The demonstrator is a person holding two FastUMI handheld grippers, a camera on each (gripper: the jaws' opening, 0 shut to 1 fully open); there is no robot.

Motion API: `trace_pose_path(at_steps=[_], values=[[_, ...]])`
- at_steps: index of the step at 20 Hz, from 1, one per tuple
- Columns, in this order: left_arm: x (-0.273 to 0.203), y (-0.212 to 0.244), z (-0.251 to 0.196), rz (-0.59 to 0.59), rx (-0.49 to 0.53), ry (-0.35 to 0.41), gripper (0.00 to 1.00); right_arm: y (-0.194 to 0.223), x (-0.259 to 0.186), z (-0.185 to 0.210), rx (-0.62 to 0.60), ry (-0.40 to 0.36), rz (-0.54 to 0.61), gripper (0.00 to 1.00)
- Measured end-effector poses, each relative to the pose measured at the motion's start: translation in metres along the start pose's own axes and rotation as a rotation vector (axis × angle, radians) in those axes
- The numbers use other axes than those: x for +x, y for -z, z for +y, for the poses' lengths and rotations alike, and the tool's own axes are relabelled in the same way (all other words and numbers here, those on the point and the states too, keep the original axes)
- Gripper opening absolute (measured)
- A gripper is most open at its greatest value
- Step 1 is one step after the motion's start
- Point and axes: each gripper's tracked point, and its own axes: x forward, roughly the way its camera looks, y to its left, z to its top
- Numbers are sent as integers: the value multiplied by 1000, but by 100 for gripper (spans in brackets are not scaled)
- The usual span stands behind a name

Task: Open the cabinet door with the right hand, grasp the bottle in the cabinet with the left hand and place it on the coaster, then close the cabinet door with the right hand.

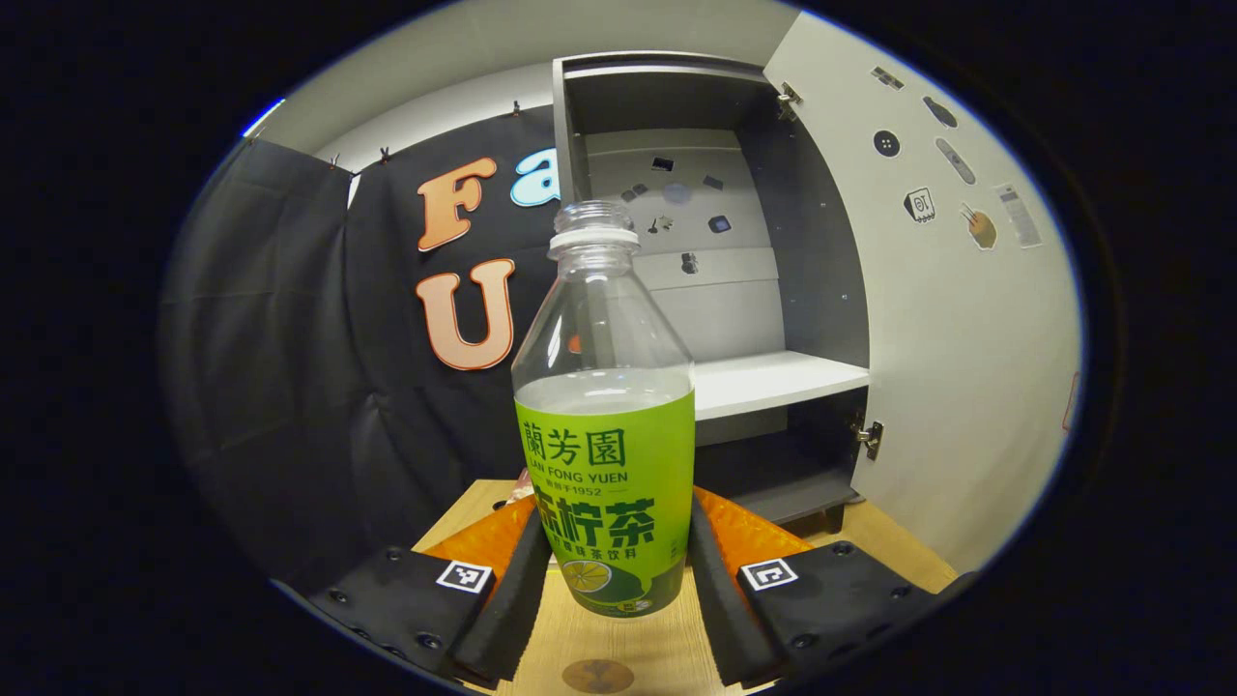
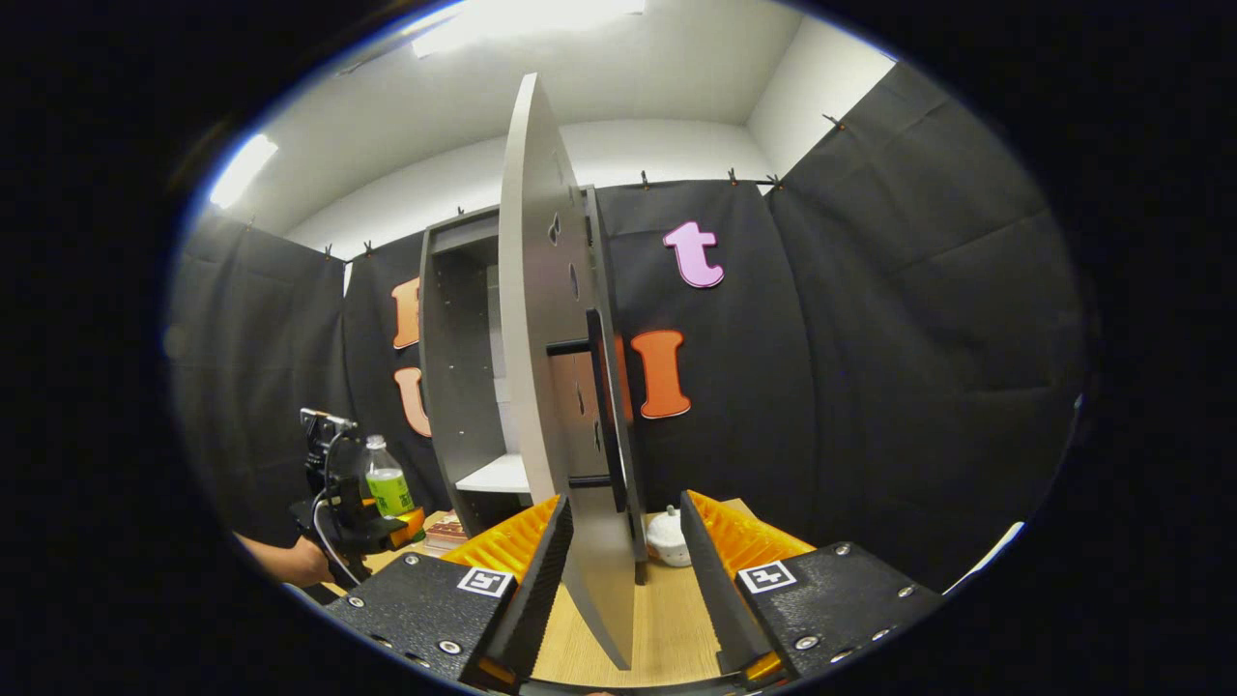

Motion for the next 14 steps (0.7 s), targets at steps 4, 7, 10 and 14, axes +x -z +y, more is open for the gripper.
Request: trace_pose_path(at_steps=[4,7,10,14], values=[[-11,20,7,-16,-3,-18,78,1,-5,4,27,24,17,70],[-19,44,15,-10,4,-40,81,-3,-8,6,8,14,-3,70],[-24,66,18,-14,16,-49,79,-7,0,4,1,12,-31,70],[-25,101,29,-6,34,-64,80,-5,-3,10,29,28,-19,70]])
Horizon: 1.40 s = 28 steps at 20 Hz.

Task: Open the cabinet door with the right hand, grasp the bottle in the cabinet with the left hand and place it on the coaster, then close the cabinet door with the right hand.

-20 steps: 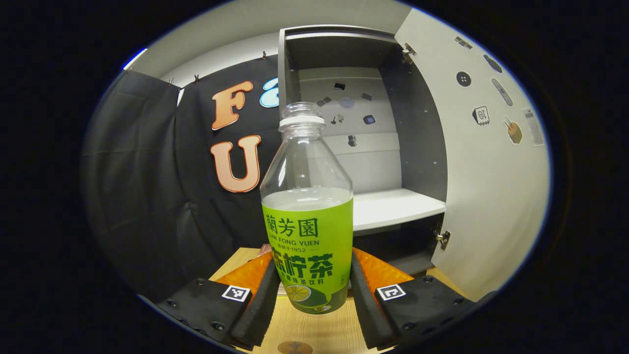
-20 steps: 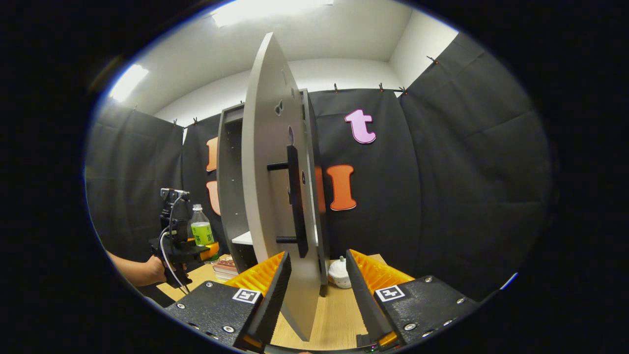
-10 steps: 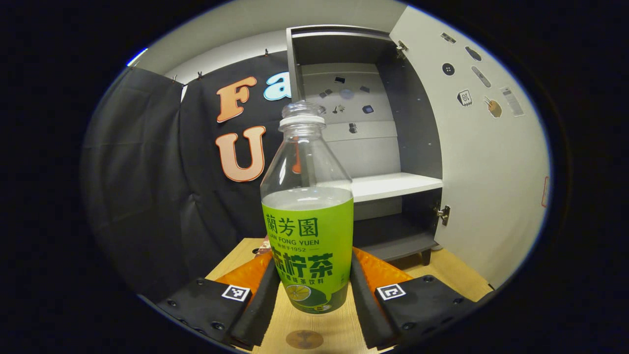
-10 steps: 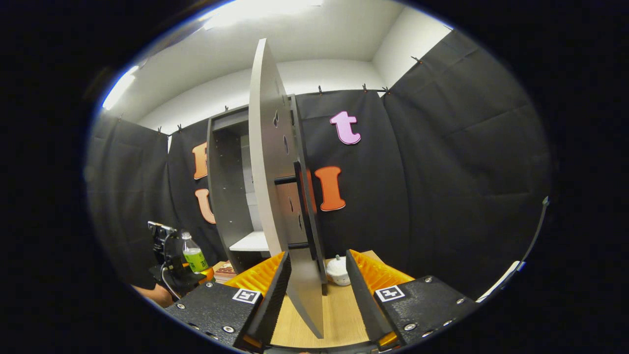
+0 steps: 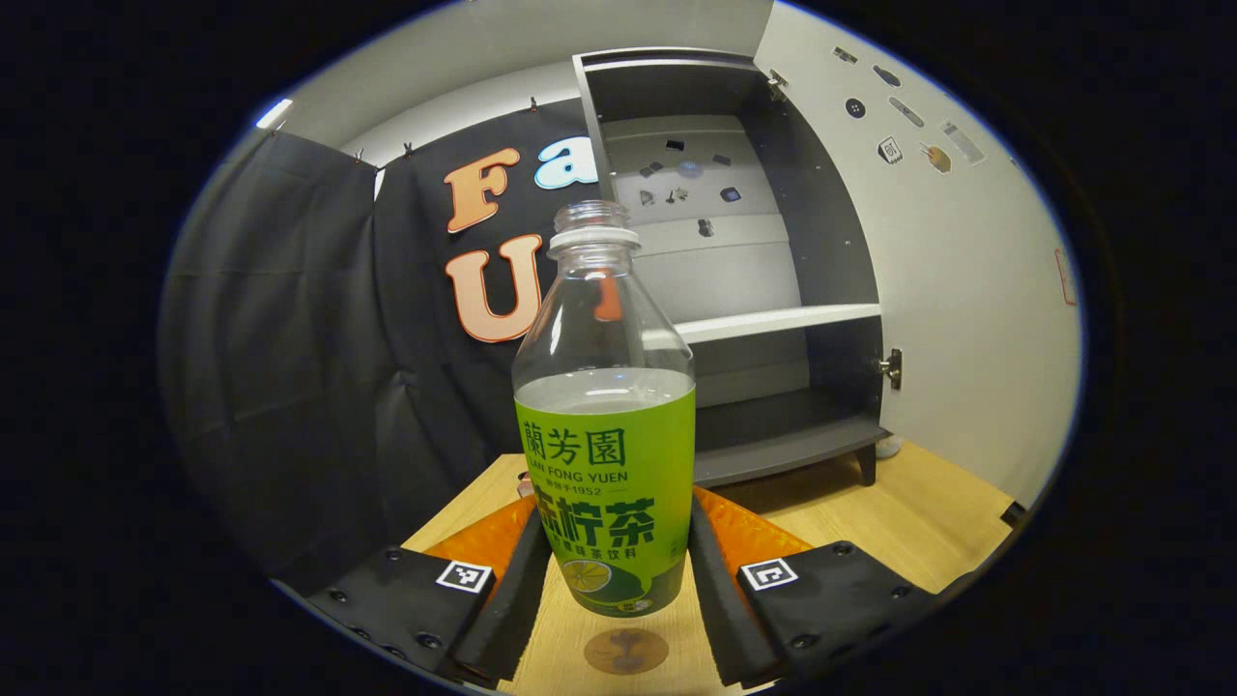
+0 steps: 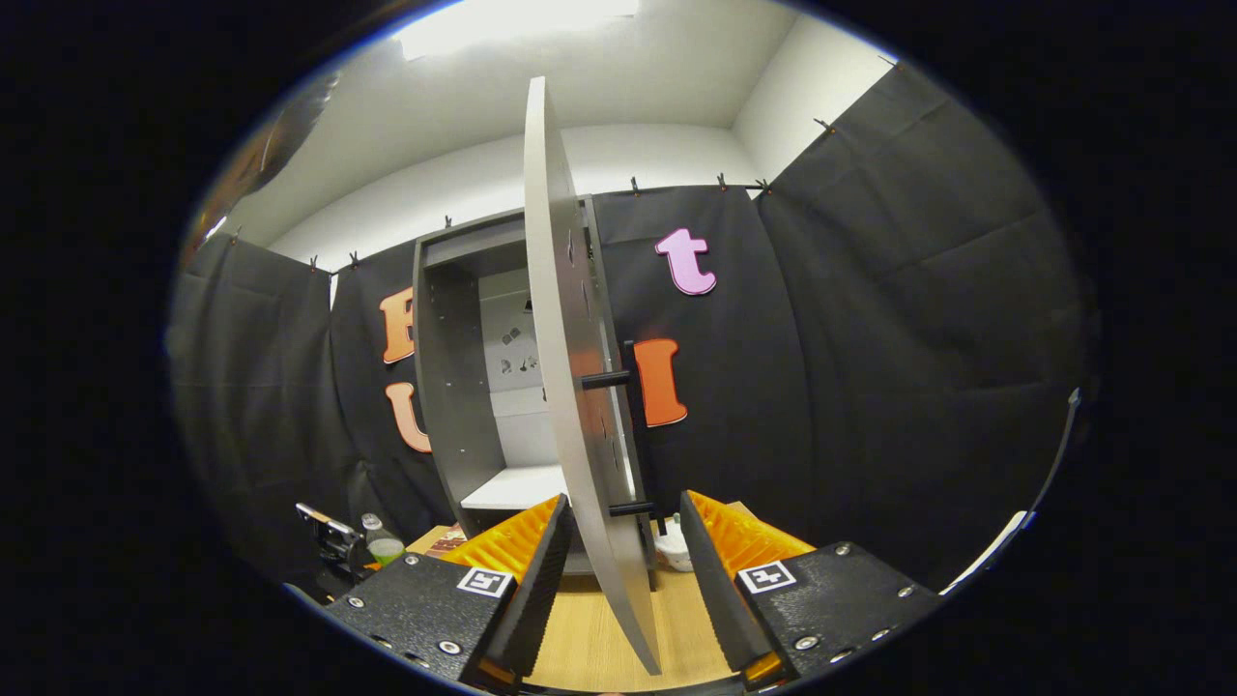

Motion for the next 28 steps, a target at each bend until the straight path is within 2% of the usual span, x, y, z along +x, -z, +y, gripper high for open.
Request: trace_pose_path(at_steps=[6,7,9,14,17,20,24,28], values=[[7,58,15,22,-19,-25,78,-1,4,-7,-56,36,-6,70],[11,67,15,19,-22,-26,77,-2,6,-7,-78,32,-7,70],[19,86,14,27,-27,-29,81,-2,6,-8,-106,21,-6,70],[26,128,10,60,-47,-51,79,3,5,-4,-135,26,26,71],[26,144,6,72,-61,-52,81,3,5,-5,-151,23,28,75],[30,151,6,80,-82,-55,81,2,4,-2,-118,23,28,77],[30,162,2,83,-93,-41,79,2,5,1,-92,29,22,77],[27,171,5,99,-125,-66,81,4,3,2,-83,37,35,77]])
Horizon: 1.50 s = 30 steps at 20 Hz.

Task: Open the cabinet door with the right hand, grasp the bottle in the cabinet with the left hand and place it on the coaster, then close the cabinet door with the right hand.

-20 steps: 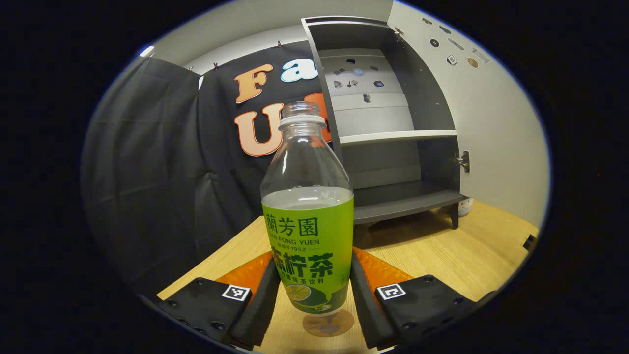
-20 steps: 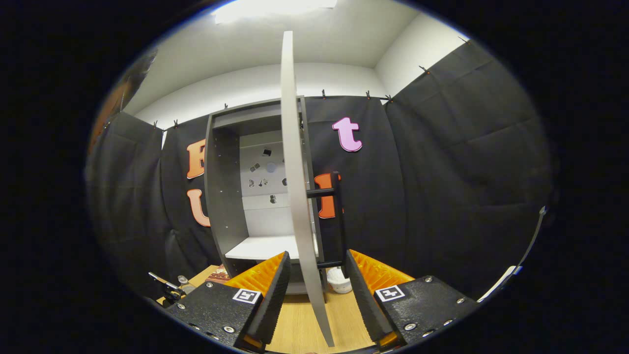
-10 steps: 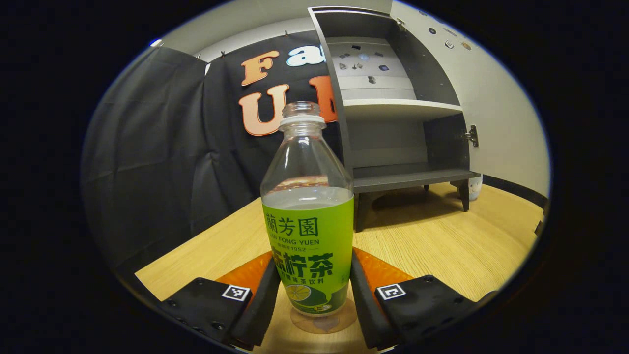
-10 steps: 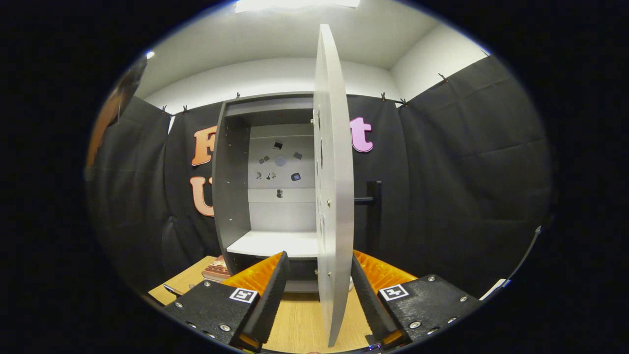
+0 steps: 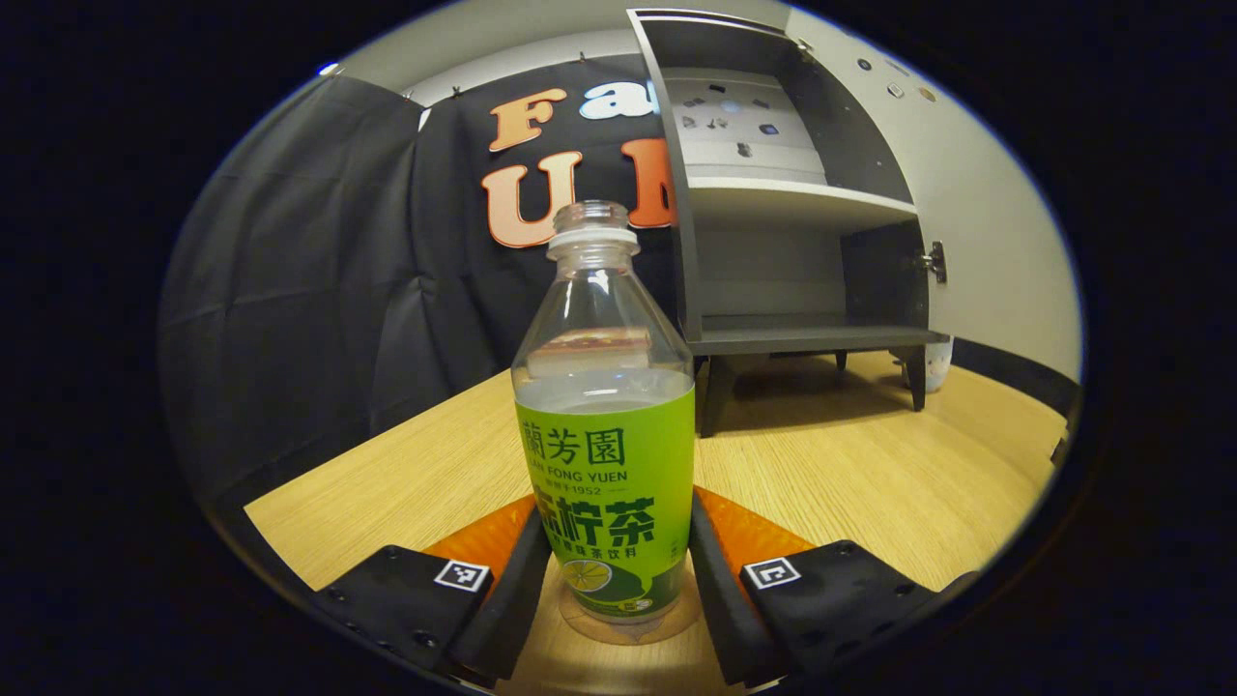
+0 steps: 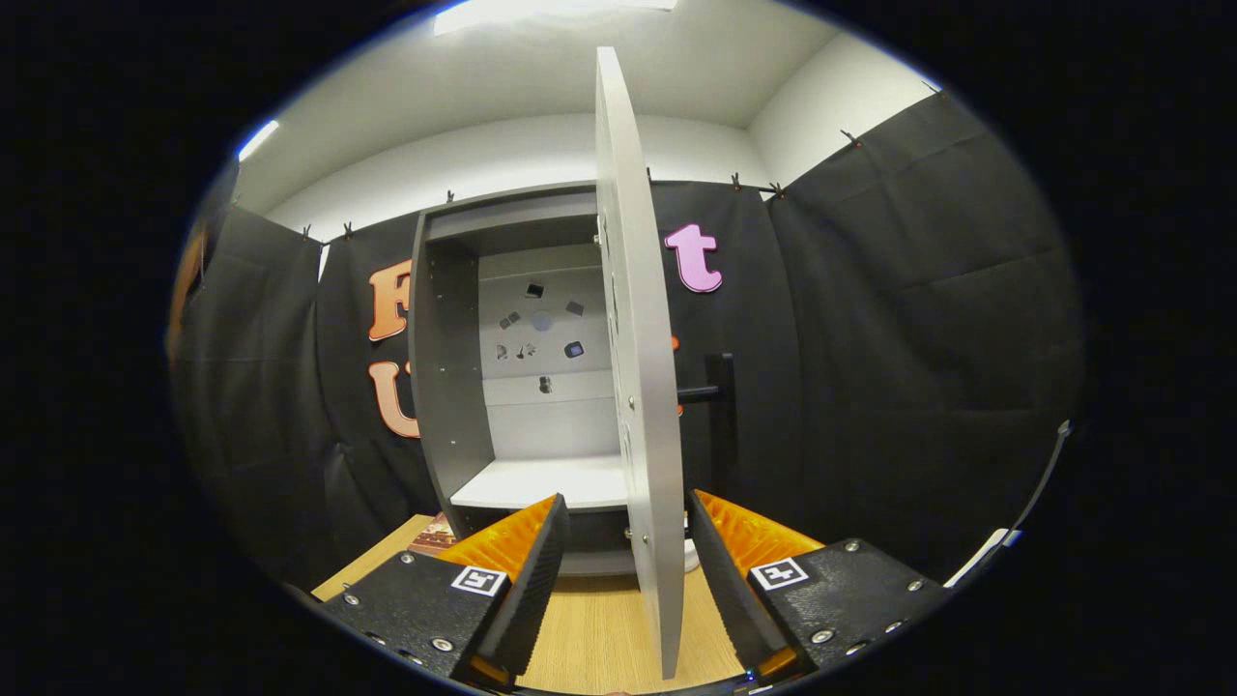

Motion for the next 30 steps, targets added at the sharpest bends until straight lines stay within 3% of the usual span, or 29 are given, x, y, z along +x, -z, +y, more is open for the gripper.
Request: trace_pose_path(at_steps=[8,11,16,21,27,30], values=[[-5,-4,0,39,27,13,86,-2,2,1,14,-14,-17,77],[-9,-11,3,39,41,5,97,-3,1,0,26,-4,-24,77],[-15,-41,6,10,69,-6,97,3,-6,-15,-6,26,8,77],[-29,-82,0,-6,117,1,97,3,-5,-11,27,-27,5,79],[-48,-132,-2,-12,78,-16,97,-7,-4,-5,21,-135,-35,87],[-60,-158,-7,-22,71,-19,97,-19,0,-9,62,-130,-94,84]])
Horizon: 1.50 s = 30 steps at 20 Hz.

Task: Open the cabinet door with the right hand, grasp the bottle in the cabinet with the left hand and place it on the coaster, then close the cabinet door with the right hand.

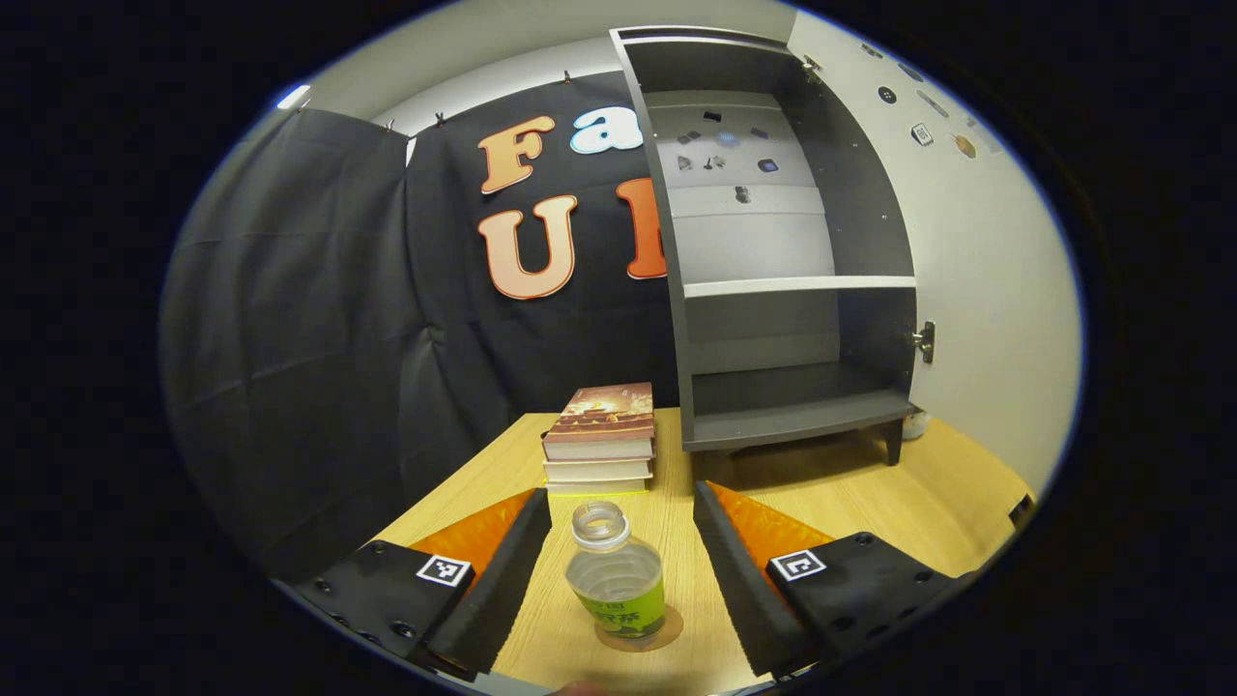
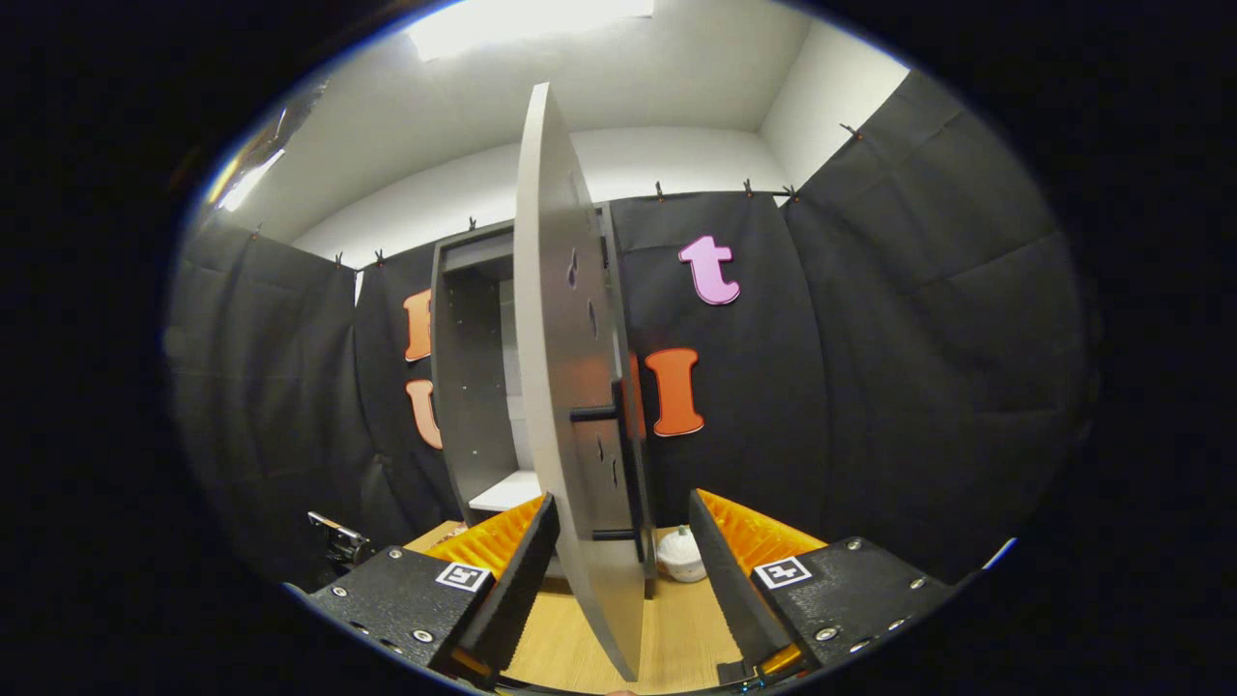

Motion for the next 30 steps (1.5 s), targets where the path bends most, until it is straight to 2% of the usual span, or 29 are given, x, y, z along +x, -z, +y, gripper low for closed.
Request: trace_pose_path(at_steps=[2,3,4,9,10,11,13,15,16,18,19,20,21,22,23,26,30], values=[[-5,-19,-8,-20,0,14,97,-2,9,2,18,-3,-22,83],[-7,-26,-11,-25,0,21,97,0,9,2,21,-8,-24,87],[-8,-31,-15,-21,4,23,97,2,12,2,30,-14,-25,83],[-21,-67,-44,-72,47,70,97,-1,15,-1,89,-20,-46,83],[-23,-74,-48,-83,46,75,97,0,15,3,100,-43,-44,90],[-25,-80,-50,-92,46,77,97,0,15,3,110,-66,-46,84],[-27,-92,-53,-107,45,74,97,2,18,-2,124,-93,-39,84],[-28,-101,-54,-115,40,69,97,-7,24,-19,106,-54,-75,85],[-30,-104,-56,-117,41,70,97,-9,24,-21,117,-63,-84,85],[-28,-113,-62,-128,60,74,97,1,29,-6,145,-133,-47,84],[-27,-118,-64,-133,71,74,96,7,31,-9,134,-131,-29,85],[-25,-120,-65,-129,77,67,96,10,30,-9,139,-147,-13,94],[-24,-118,-66,-118,71,66,95,8,30,-7,161,-164,-12,85],[-24,-118,-67,-108,65,61,95,8,31,-5,183,-179,-9,94],[-22,-122,-65,-107,67,53,98,8,31,-2,200,-194,-15,84],[-18,-135,-66,-118,78,38,98,14,35,13,237,-260,-11,82],[-19,-146,-62,-117,57,4,99,16,40,40,218,-372,0,81]])
